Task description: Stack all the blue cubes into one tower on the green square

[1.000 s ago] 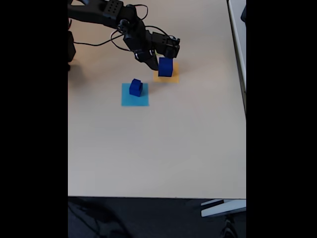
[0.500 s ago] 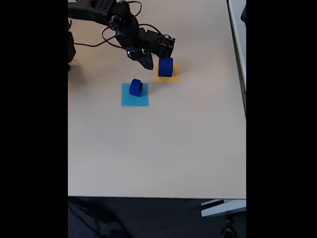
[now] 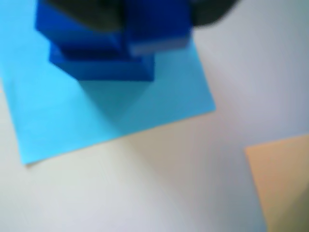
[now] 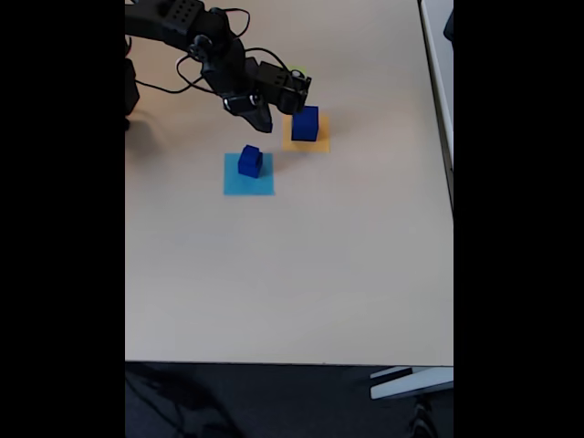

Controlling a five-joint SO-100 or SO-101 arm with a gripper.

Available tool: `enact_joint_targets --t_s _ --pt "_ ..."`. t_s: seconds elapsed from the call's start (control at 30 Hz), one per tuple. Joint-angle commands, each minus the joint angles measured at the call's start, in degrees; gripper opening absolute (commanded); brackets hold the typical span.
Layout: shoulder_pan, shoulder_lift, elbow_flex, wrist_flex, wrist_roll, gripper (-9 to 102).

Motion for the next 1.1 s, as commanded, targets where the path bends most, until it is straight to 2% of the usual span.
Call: enact_joint_targets --t_s 0.0,1.07 --pt "0.7 4.22 -0.09 -1.41 0.0 3" --pt "3.87 7.73 8.35 -6.42 -0.97 4"
